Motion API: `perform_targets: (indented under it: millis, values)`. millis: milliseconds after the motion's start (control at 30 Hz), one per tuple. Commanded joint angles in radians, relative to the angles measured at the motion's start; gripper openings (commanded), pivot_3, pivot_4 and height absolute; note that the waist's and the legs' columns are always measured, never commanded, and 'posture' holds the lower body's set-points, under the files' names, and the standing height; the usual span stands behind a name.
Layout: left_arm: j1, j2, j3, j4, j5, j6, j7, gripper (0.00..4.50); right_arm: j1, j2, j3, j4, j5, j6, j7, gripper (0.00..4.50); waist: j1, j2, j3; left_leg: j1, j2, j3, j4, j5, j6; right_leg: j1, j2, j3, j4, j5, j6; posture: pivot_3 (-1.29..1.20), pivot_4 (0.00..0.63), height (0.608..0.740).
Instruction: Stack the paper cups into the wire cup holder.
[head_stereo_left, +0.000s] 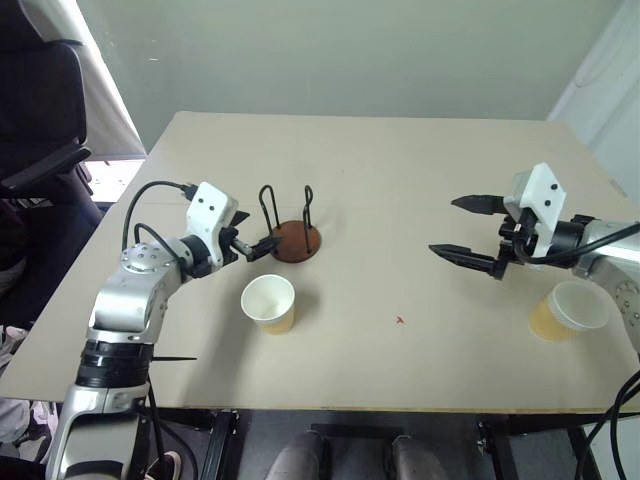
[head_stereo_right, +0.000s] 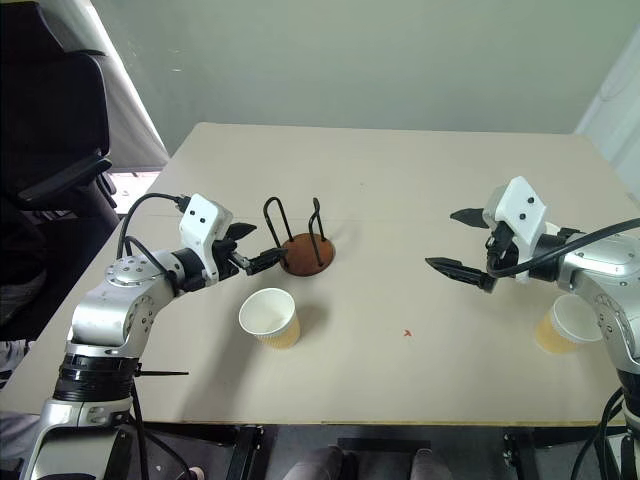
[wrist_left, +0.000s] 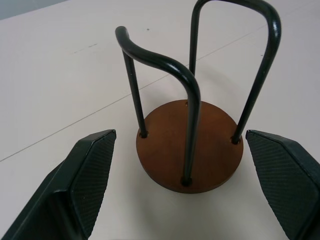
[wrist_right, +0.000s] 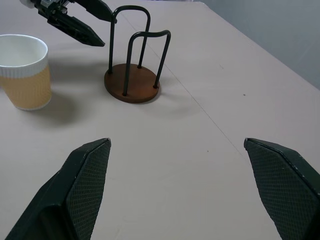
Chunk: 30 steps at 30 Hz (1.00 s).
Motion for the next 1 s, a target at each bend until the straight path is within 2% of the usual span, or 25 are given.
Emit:
perform_targets:
  millis: [33, 267, 400, 933, 1000]
  values:
    - [-0.01, -0.006, 0.03, -0.014, 0.006, -0.023, 0.021, 4.46, -0.031, -0.007, -0.014, -0.012, 0.002, -0.013, 0.007, 4.4, 0.0, 0.0, 0.0, 0.0, 0.0, 0.0, 0.0, 0.0, 0.0, 0.0, 0.0, 0.0, 0.0, 0.0, 0.0, 0.0, 0.15, 0.74]
    - [-0.016, -0.009, 0.007, 0.008, 0.004, -0.032, 0.0, 4.46, -0.029, -0.036, -0.048, -0.056, 0.059, 0.043, 0.035, 4.4, 0.0, 0.0, 0.0, 0.0, 0.0, 0.0, 0.0, 0.0, 0.0, 0.0, 0.0, 0.0, 0.0, 0.0, 0.0, 0.0, 0.15, 0.74]
    - [-0.069, -0.013, -0.034, 0.075, 0.025, -0.06, -0.035, 4.46, -0.027, -0.077, -0.049, -0.127, 0.123, 0.081, 0.082, 4.4, 0.002, 0.0, 0.0, 0.0, 0.0, 0.0, 0.0, 0.0, 0.0, 0.0, 0.0, 0.0, 0.0, 0.0, 0.0, 0.0, 0.15, 0.74]
    - [-0.176, -0.105, -0.082, 0.219, 0.058, -0.127, -0.074, 4.46, -0.032, -0.069, -0.056, -0.141, 0.149, 0.098, 0.031, 4.4, 0.001, -0.001, 0.0, -0.001, 0.0, 0.0, 0.0, 0.0, 0.0, 0.0, 0.0, 0.0, 0.0, 0.0, 0.0, 0.0, 0.15, 0.74]
    - [-0.183, -0.116, -0.084, 0.229, 0.062, -0.134, -0.077, 4.1, -0.03, -0.07, -0.058, -0.142, 0.149, 0.099, 0.028, 4.4, 0.001, -0.001, 0.0, -0.001, 0.0, 0.0, 0.0, 0.0, 0.0, 0.0, 0.0, 0.0, 0.0, 0.0, 0.0, 0.0, 0.15, 0.74]
